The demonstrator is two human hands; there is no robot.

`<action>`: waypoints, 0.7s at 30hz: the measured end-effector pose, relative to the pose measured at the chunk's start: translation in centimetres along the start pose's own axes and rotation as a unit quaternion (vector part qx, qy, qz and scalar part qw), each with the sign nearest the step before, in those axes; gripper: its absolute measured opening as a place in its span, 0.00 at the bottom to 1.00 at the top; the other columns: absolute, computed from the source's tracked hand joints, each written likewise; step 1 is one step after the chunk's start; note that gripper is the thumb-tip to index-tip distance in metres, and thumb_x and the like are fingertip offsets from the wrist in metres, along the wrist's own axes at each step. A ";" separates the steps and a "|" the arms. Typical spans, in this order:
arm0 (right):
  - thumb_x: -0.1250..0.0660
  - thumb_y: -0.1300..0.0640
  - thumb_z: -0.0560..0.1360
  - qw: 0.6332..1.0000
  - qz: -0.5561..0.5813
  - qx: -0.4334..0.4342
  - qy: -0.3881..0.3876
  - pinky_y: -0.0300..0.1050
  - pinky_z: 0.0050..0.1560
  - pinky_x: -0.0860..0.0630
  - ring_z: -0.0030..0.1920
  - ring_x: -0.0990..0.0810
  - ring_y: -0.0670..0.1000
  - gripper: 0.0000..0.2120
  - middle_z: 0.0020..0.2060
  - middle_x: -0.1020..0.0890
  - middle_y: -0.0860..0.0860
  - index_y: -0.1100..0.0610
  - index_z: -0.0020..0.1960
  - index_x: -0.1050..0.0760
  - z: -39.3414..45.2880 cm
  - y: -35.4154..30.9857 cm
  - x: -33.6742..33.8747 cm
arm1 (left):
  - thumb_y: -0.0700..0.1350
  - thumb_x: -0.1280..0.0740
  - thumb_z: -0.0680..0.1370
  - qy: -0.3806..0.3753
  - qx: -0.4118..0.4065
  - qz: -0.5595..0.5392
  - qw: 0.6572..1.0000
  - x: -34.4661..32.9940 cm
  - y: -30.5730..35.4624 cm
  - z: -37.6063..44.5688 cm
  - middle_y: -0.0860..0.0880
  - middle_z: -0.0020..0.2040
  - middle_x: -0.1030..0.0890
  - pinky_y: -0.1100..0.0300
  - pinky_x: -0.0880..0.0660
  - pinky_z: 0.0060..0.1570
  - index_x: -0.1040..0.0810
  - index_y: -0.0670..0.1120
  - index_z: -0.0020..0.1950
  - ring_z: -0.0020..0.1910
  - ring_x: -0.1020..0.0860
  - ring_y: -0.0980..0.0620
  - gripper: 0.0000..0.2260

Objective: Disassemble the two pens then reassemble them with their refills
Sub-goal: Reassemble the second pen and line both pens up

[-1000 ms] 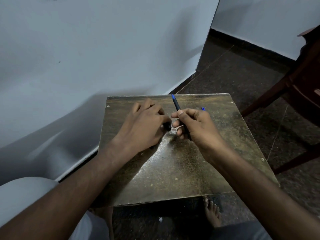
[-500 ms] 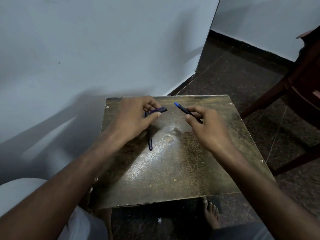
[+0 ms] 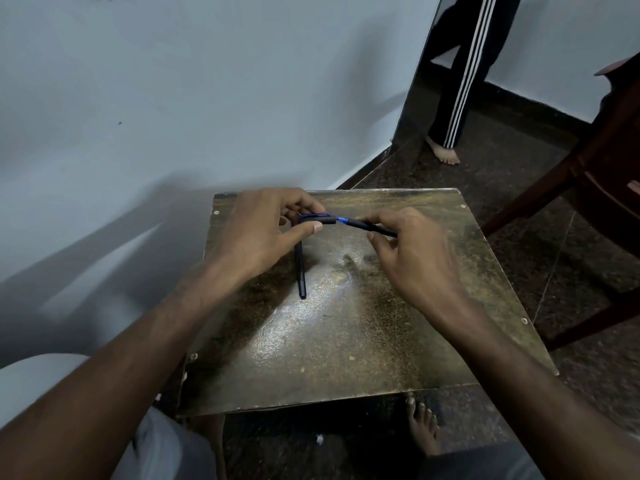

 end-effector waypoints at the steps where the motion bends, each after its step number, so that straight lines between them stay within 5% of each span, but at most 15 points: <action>1: 0.30 0.53 0.83 1.000 0.000 0.004 -0.004 0.51 0.46 0.19 0.48 0.16 0.52 0.13 0.51 0.18 0.48 0.40 0.65 0.16 0.0 -0.1 0.0 | 0.49 0.20 0.77 -0.004 -0.005 0.003 1.000 0.0 0.0 0.0 0.65 0.44 0.15 0.71 0.22 0.48 0.12 0.58 0.56 0.47 0.16 0.65 0.09; 8: 0.29 0.56 0.82 0.996 0.016 0.084 -0.036 0.52 0.52 0.21 0.48 0.18 0.52 0.09 0.48 0.16 0.50 0.51 0.62 0.15 0.1 -0.4 -0.4 | 0.51 0.20 0.77 -0.043 -0.004 -0.029 0.999 -0.3 0.2 -0.1 0.64 0.46 0.12 0.79 0.26 0.47 0.11 0.61 0.55 0.48 0.15 0.66 0.09; 14: 0.29 0.57 0.83 0.991 0.084 0.107 -0.011 0.53 0.45 0.23 0.41 0.18 0.51 0.05 0.39 0.15 0.49 0.55 0.52 0.15 0.0 -0.3 -0.2 | 0.49 0.18 0.74 -0.026 0.068 -0.194 0.978 -0.7 -0.3 -0.2 0.57 0.47 0.09 0.58 0.16 0.60 0.10 0.55 0.53 0.51 0.11 0.53 0.09; 18: 0.29 0.57 0.83 0.989 0.103 0.101 -0.028 0.39 0.41 0.26 0.39 0.19 0.42 0.05 0.38 0.14 0.46 0.54 0.53 0.13 -0.3 0.1 -0.4 | 0.50 0.19 0.75 -0.033 0.040 -0.137 0.989 -0.5 0.2 -0.4 0.64 0.47 0.11 0.68 0.21 0.52 0.10 0.57 0.54 0.47 0.12 0.63 0.09; 21: 0.29 0.57 0.83 0.989 0.104 0.098 -0.025 0.26 0.40 0.33 0.38 0.21 0.34 0.05 0.38 0.15 0.42 0.53 0.54 0.13 -0.4 0.2 -0.6 | 0.50 0.19 0.74 -0.035 0.029 -0.126 0.991 -0.3 0.6 -0.5 0.63 0.48 0.11 0.59 0.19 0.60 0.10 0.57 0.54 0.47 0.13 0.63 0.09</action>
Point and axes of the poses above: each hand's wrist, its own z-axis towards the middle knuckle, its own x-axis out of the back of the hand, y = z × x, the point moved 3 cm from there along z, towards the middle knuckle
